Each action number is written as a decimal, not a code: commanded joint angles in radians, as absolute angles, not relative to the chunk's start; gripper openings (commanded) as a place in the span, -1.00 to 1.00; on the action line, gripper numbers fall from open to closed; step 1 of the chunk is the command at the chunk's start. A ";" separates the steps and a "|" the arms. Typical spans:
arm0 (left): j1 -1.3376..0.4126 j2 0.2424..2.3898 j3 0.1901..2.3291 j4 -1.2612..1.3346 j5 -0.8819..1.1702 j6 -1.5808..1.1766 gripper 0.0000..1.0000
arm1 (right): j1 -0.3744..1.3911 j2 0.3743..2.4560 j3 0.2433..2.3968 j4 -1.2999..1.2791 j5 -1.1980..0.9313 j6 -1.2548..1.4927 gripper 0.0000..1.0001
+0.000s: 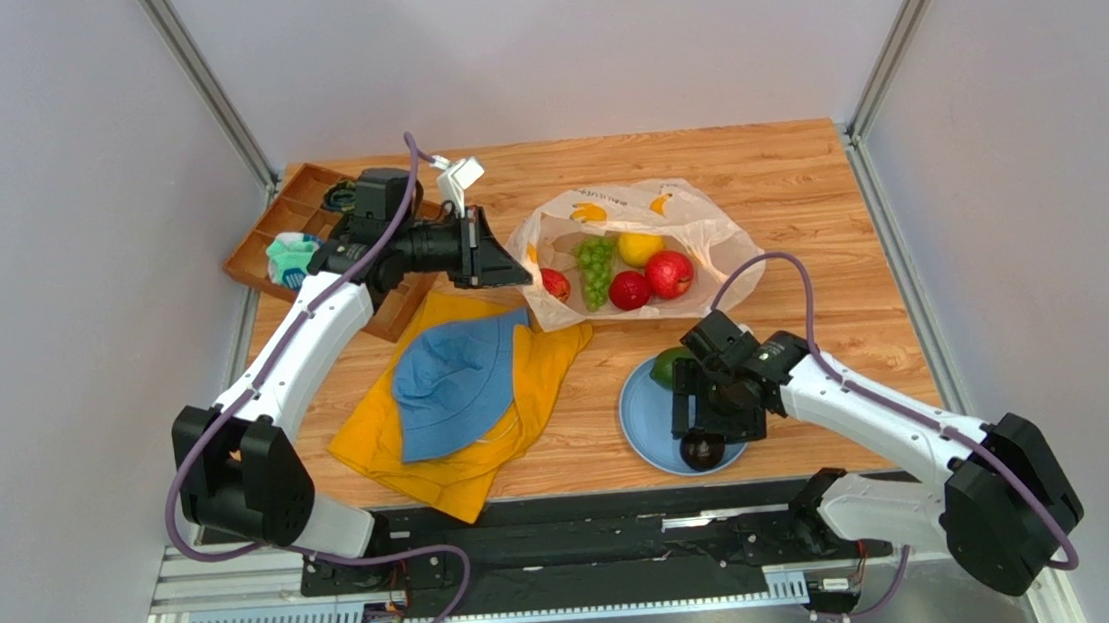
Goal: Place the fruits into the plastic bag
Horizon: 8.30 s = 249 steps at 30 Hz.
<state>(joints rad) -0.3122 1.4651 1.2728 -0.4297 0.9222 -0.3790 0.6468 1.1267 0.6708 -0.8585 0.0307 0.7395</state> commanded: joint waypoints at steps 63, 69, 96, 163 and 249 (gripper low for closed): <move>-0.307 1.454 1.302 -0.393 0.948 -0.383 -1.00 | 0.595 1.713 1.373 -0.396 0.071 0.454 -0.15; -0.307 1.456 1.302 -0.391 0.950 -0.387 -1.00 | 0.597 1.746 1.387 -0.411 0.057 0.454 0.49; -0.307 1.454 1.301 -0.393 0.943 -0.383 -1.00 | 0.604 1.464 1.261 -0.325 -0.152 0.356 0.58; -0.307 1.456 1.298 -0.382 0.956 -0.396 -1.00 | 0.630 1.425 0.923 -0.742 -0.009 0.267 0.73; -0.307 1.463 1.293 -0.371 0.973 -0.402 -1.00 | 0.540 1.887 1.497 -0.442 0.230 0.382 0.92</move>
